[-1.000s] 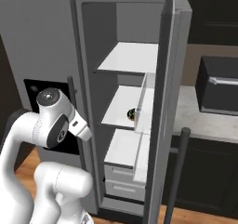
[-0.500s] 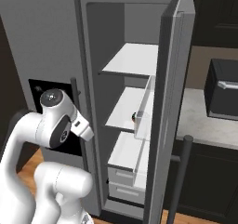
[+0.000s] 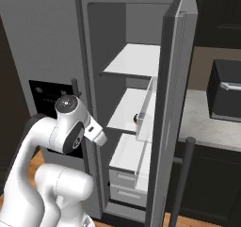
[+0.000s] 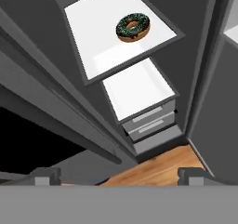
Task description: Take the cake and donut from the fridge and place them on the empty tray on the dining counter.
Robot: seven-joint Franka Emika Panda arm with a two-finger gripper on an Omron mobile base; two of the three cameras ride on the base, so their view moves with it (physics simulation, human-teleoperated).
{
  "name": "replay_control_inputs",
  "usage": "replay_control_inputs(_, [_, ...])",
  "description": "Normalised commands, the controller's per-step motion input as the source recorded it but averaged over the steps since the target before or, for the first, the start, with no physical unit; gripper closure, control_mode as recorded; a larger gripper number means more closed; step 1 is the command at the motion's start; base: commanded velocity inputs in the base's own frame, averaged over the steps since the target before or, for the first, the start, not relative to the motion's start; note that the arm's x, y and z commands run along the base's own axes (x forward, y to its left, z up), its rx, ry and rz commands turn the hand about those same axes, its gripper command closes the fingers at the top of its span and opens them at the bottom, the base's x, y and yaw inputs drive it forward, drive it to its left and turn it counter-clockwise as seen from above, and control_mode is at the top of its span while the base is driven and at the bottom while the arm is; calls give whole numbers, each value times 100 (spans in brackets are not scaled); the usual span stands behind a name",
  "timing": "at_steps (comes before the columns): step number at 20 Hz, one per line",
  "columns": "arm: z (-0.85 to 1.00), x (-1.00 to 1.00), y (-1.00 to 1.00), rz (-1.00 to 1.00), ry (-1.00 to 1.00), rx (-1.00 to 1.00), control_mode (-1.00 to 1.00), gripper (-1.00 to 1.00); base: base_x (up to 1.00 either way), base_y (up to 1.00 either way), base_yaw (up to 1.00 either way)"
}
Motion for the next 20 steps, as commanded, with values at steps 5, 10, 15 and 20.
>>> replay_control_inputs(5, [0, 25, -18, -15, -2, -1, -100, -100, 0, 0, 0])
replay_control_inputs(10, [0, 11, -29, -14, -3, 0, -100, -100, 0, 0, 0])
replay_control_inputs(15, [0, 7, -24, -7, -7, 0, -100, -100, 0, 0, 0])
replay_control_inputs(20, [0, 19, -27, -2, -5, 4, -100, -100, 0, 0, 0])
